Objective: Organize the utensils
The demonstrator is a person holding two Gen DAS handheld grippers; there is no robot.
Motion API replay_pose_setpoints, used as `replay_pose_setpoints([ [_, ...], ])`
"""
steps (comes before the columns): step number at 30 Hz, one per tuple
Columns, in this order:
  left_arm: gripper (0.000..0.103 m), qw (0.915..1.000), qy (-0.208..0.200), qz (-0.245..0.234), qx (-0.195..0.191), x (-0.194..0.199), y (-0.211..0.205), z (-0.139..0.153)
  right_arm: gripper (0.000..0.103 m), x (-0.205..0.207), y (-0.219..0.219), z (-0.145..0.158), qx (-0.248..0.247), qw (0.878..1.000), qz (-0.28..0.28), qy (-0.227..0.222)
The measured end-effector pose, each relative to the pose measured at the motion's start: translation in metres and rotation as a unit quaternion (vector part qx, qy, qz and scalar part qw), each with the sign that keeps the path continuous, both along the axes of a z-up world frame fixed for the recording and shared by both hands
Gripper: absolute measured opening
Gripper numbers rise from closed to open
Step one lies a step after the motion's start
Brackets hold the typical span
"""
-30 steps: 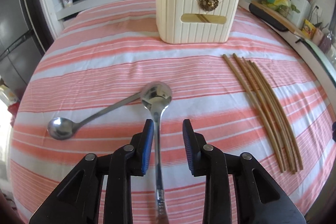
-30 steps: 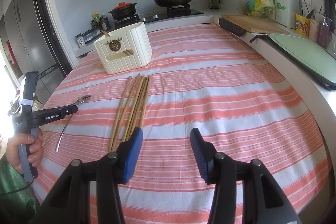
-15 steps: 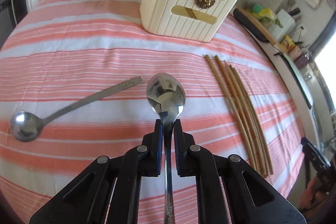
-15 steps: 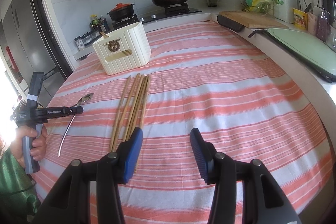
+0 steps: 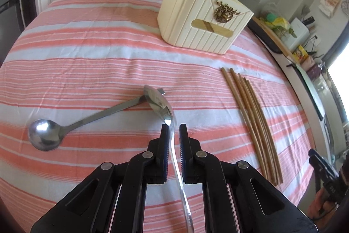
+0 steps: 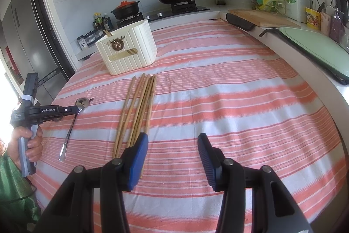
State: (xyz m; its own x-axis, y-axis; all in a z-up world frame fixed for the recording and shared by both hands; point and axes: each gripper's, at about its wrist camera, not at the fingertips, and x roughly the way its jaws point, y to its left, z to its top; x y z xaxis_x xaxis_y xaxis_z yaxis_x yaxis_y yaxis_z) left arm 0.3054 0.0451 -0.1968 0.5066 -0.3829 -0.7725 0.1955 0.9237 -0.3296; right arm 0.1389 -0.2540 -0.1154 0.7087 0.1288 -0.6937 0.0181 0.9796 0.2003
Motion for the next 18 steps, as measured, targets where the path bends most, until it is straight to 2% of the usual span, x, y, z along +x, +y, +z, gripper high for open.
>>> replay_pose_setpoints([
  [5,0.007,0.9997,0.005,-0.021,0.014,0.002,-0.026,-0.006,0.048,-0.001,0.002,-0.002,0.001,1.000,0.002,0.002],
  [7,0.007,0.9998,-0.007,-0.015,0.014,-0.002,-0.027,-0.001,0.048,-0.002,0.002,0.001,0.000,1.000,0.003,0.000],
  [8,0.010,0.9998,-0.012,-0.007,0.016,-0.004,-0.025,0.002,0.048,-0.004,0.002,0.002,-0.001,1.000,0.003,-0.003],
  [9,0.016,0.9996,-0.017,0.002,0.024,-0.005,-0.024,0.005,0.048,-0.005,0.001,0.004,-0.003,1.000,0.002,-0.005],
  [10,0.021,0.9989,-0.019,0.009,0.041,-0.005,-0.023,0.006,0.048,-0.006,0.001,0.004,-0.004,1.000,0.000,-0.006],
  [11,0.030,0.9974,-0.025,0.014,0.067,-0.006,-0.024,0.007,0.048,-0.006,-0.001,0.003,-0.003,1.000,-0.001,-0.005],
  [12,0.038,0.9946,-0.032,0.015,0.098,-0.007,-0.027,0.007,0.048,-0.006,-0.002,0.002,-0.001,1.000,-0.001,-0.002],
  [13,0.041,0.9900,-0.039,0.017,0.135,-0.008,-0.031,0.006,0.048,-0.005,-0.002,0.000,0.001,1.000,-0.002,0.001],
  [16,0.050,0.9715,-0.066,0.012,0.227,-0.008,-0.047,0.000,0.048,-0.002,-0.003,-0.006,0.008,1.000,-0.003,0.011],
  [18,0.053,0.9551,-0.082,0.003,0.285,-0.004,-0.060,-0.007,0.048,-0.002,-0.002,-0.007,0.013,1.000,0.000,0.012],
])
